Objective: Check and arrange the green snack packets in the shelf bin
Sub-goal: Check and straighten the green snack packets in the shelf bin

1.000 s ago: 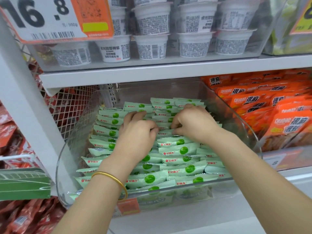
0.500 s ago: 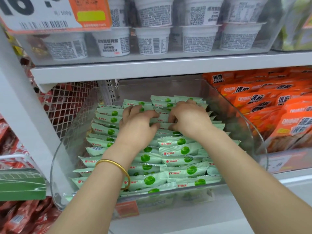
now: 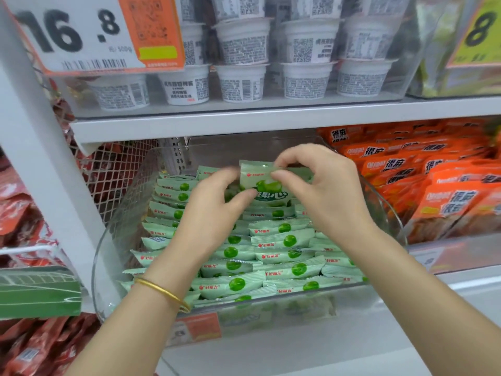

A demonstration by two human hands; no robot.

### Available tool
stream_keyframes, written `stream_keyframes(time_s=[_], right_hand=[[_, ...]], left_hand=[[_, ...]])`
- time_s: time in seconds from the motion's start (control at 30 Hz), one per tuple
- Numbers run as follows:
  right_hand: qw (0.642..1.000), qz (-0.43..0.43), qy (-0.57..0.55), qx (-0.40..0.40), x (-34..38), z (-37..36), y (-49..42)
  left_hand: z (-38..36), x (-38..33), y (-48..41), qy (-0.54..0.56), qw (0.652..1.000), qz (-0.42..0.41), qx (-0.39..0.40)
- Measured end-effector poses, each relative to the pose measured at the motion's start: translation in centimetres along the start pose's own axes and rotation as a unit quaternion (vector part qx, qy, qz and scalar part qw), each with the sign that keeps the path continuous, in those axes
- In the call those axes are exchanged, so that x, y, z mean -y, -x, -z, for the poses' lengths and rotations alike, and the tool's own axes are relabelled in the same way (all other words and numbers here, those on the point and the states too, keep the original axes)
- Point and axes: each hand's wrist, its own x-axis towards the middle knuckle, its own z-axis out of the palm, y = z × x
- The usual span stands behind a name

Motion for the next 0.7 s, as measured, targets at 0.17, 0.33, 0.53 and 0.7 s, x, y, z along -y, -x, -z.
stream_keyframes(time_s=[0.17, 0.33, 0.53, 0.7], right_hand=[[0.992, 0.038, -0.117, 0.017, 0.7, 2.1, 0.9], [0.935, -0.092, -0.327, 0.104, 1.4, 3.3, 2.3], [0.901, -0.170, -0.378, 0.126, 1.0, 3.2, 2.3], [0.883, -0.206, -0.413, 0.088, 0.5, 2.6, 2.2]], left_hand=[[1.2, -2.0, 2.6, 0.139, 0.990, 0.007, -0.022], [1.8, -2.8, 4.1, 0.203, 0.978, 0.040, 0.001], [2.1, -2.9, 4.6, 0.243, 0.966, 0.056, 0.071], [2.0, -2.3, 4.3, 0.242, 0.954, 0.083, 0.154]])
